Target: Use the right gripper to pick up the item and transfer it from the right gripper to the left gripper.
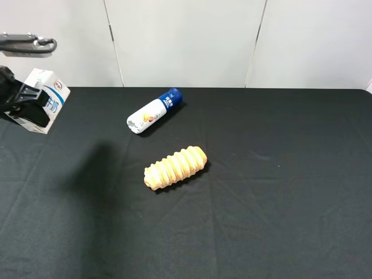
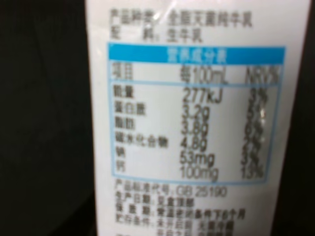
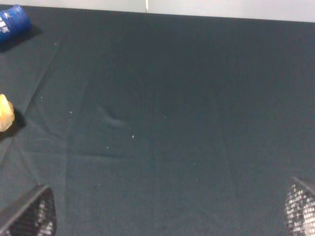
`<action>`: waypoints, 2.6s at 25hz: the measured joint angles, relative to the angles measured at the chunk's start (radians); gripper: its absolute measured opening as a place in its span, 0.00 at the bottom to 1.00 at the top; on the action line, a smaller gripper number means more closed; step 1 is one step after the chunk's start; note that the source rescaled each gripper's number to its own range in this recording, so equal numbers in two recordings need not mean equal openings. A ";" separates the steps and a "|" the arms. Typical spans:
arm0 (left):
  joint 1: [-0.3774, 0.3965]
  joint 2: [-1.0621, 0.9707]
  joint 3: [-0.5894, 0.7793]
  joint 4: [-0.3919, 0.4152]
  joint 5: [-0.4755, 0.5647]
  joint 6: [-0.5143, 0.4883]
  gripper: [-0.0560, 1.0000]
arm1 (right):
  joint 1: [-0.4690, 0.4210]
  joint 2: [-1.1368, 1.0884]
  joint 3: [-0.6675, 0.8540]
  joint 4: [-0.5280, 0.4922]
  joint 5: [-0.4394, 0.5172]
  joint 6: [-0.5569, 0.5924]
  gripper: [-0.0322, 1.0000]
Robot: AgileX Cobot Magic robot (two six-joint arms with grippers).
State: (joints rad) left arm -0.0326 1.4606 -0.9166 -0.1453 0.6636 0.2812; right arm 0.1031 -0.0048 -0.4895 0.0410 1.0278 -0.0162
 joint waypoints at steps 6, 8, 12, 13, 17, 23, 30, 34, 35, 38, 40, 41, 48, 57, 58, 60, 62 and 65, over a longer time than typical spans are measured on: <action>0.000 0.084 0.000 0.000 -0.042 0.000 0.05 | 0.000 0.000 0.000 0.000 0.000 0.000 0.99; 0.000 0.120 0.000 0.000 -0.056 0.000 0.05 | 0.000 0.000 0.000 0.000 0.000 0.000 0.99; 0.000 0.184 0.000 0.000 -0.073 0.000 0.05 | 0.000 0.000 0.000 0.000 0.000 0.000 0.99; 0.000 0.197 0.000 0.000 -0.075 0.000 0.05 | 0.000 0.000 0.000 0.000 0.000 0.000 0.99; 0.000 0.246 0.000 0.000 -0.085 0.000 0.05 | 0.000 0.000 0.000 0.000 0.000 0.000 0.99; 0.000 0.274 0.003 -0.001 -0.124 0.000 0.05 | 0.000 0.000 0.000 0.000 0.000 0.000 0.99; 0.000 0.279 0.004 -0.001 -0.126 0.000 0.05 | 0.000 0.000 0.000 0.000 0.000 0.000 0.99; 0.000 0.279 0.004 0.003 -0.132 0.004 0.05 | 0.000 0.000 0.000 0.000 0.000 0.000 0.99; 0.000 0.279 0.004 0.005 -0.137 0.009 0.11 | 0.000 0.000 0.000 0.000 0.000 0.000 0.99; 0.000 0.279 0.004 0.005 -0.181 0.014 0.79 | 0.000 0.000 0.000 0.000 0.000 0.000 0.99; 0.000 0.279 0.004 0.005 -0.184 0.015 0.91 | 0.000 0.000 0.000 0.000 0.000 0.000 0.99; 0.000 0.279 0.004 0.005 -0.184 0.015 0.94 | 0.000 0.000 0.000 0.000 0.000 0.000 0.99; 0.000 0.279 0.004 0.005 -0.184 0.015 0.99 | 0.000 0.000 0.000 0.000 0.000 0.000 0.99; 0.000 0.215 0.003 0.005 -0.160 0.007 1.00 | 0.000 0.000 0.000 0.000 0.000 0.000 0.99; 0.000 0.215 0.003 0.005 -0.160 0.007 1.00 | 0.000 0.000 0.000 0.000 0.000 0.000 0.99; 0.000 0.180 0.003 0.005 -0.141 0.006 1.00 | 0.000 0.000 0.000 0.000 0.000 0.000 0.99; 0.000 0.133 0.003 0.005 -0.117 0.005 1.00 | 0.000 0.000 0.000 0.000 0.000 0.000 0.99; 0.000 0.056 0.003 0.005 -0.085 0.005 1.00 | 0.000 0.000 0.000 0.000 0.000 0.000 0.99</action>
State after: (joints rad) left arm -0.0326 1.5166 -0.9133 -0.1400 0.5784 0.2862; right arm 0.1031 -0.0048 -0.4895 0.0410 1.0278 -0.0162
